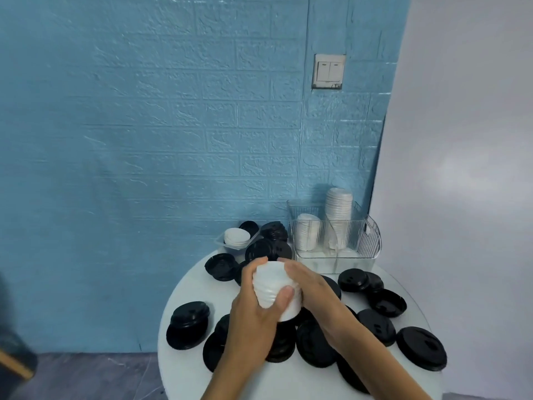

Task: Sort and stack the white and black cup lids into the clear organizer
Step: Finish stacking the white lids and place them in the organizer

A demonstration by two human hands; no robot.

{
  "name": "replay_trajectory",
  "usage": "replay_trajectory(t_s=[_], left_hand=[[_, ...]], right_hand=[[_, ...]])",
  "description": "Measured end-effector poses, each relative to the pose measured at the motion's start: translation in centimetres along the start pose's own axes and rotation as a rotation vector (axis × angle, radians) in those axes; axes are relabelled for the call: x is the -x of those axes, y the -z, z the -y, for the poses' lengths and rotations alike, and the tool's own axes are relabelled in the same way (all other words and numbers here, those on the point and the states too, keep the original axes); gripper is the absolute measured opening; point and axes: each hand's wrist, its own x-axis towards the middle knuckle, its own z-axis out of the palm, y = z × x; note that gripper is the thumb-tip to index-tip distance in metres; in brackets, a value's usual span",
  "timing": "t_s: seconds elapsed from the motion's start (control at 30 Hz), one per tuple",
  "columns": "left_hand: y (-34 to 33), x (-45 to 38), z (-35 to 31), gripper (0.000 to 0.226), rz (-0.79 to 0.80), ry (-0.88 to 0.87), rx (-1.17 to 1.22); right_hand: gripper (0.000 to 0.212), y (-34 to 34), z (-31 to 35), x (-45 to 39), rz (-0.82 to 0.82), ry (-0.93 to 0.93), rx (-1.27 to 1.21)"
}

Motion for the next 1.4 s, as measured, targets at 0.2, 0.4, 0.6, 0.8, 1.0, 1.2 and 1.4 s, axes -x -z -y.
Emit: replay_trajectory(t_s=[0.2,0.4,0.6,0.8,1.0,1.2,1.4], left_hand=[[-2.5,-7.4,-1.2,0.065,0.015,-0.092,-0.062],[-6.0,-15.9,-1.8,0.071,0.129,-0.128,-0.118],[-8.7,-24.6,0.6,0.093,0.389,-0.047,-0.131],[-10.8,-30.8,3.6,0.104,0.381,-0.053,-0.313],[-12.4,-34.0,5.9,0.108,0.379,-0.074,-0.349],[-13.5,-34.8,8.0,0.105,0.388,-0.050,-0.475],[-13.6,-35.0,9.5,0.107,0.409,-0.030,-0.577]], right_hand=[[0.029,2.9,3.7,-3.6,-0.095,0.015,0.067],[0.029,7.1,7.9,-10.7,-0.164,-0.008,0.063],[0.011,9.3,9.3,-18.0,-0.277,-0.026,0.037],[0.021,11.3,8.2,-24.4,-0.325,-0.027,0.155],[0.039,12.9,5.9,-28.3,-0.370,-0.026,0.212],[0.051,13.3,4.2,-30.4,-0.346,-0.120,0.372],[0.058,12.8,3.5,-31.6,-0.348,-0.167,0.510]])
